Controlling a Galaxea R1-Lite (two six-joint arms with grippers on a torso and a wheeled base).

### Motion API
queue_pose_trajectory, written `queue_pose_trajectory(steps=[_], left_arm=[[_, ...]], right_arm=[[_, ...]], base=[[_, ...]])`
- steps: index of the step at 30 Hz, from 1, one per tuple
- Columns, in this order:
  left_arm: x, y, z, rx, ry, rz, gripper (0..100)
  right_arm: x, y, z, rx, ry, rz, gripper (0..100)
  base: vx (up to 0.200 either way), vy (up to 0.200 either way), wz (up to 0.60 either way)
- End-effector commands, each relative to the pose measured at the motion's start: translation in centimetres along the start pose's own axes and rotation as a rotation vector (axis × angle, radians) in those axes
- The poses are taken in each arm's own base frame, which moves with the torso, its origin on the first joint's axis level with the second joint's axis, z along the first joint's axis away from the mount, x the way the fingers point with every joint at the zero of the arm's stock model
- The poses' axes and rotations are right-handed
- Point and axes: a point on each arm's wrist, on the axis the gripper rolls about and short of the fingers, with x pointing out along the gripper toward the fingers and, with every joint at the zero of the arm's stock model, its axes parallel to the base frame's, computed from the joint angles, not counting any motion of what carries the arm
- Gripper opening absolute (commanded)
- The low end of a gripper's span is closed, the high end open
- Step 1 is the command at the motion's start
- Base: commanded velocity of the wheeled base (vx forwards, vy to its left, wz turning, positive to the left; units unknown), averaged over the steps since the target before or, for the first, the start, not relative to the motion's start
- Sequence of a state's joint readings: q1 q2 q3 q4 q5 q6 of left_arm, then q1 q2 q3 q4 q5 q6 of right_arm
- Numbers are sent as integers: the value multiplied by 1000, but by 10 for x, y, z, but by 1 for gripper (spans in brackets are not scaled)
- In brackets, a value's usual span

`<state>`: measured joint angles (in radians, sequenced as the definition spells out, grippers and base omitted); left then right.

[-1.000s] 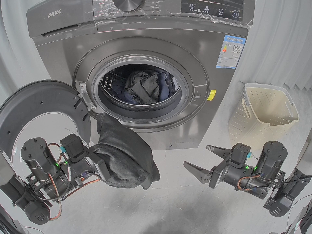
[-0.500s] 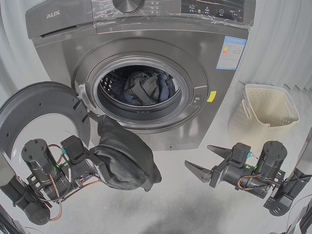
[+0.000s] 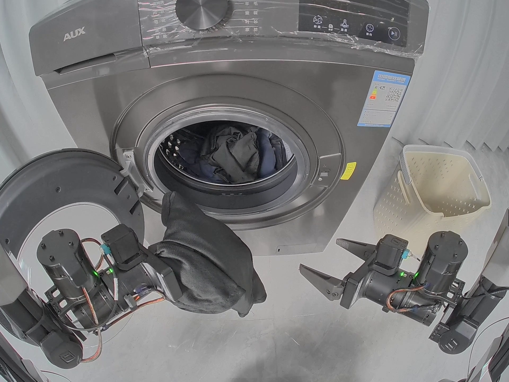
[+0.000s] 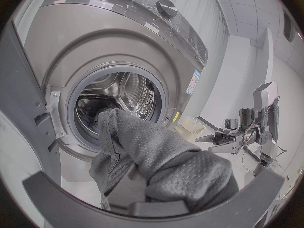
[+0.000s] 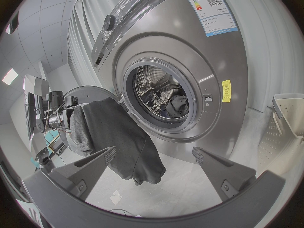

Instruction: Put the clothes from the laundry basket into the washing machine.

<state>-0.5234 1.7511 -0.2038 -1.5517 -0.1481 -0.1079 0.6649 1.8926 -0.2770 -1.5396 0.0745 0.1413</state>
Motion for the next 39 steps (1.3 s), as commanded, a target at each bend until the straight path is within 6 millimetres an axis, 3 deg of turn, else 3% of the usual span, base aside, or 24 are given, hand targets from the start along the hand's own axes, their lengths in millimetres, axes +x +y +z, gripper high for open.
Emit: queue_pose_trajectory(steps=[1,8,20,33,39], left_arm=[[1,0,-1,0,3,0,0],[3,1,-2,-2,7,2,0],[6,1,-6,0,21,0,0],[8,-3,-10,27,39,-14,0],[7,-20,-7,32,24,-78,0]], right_arm=[[0,0,0,0,1,1,100],[1,0,-1,0,2,1,100],[0,3,-2,0,10,11,100],[-1,4,-3,-1,14,17,100],[-2,12,-2,-3,9,42,100]], base=[[0,0,0],[0,0,0],[200,0,0],[0,0,0],[0,0,0]])
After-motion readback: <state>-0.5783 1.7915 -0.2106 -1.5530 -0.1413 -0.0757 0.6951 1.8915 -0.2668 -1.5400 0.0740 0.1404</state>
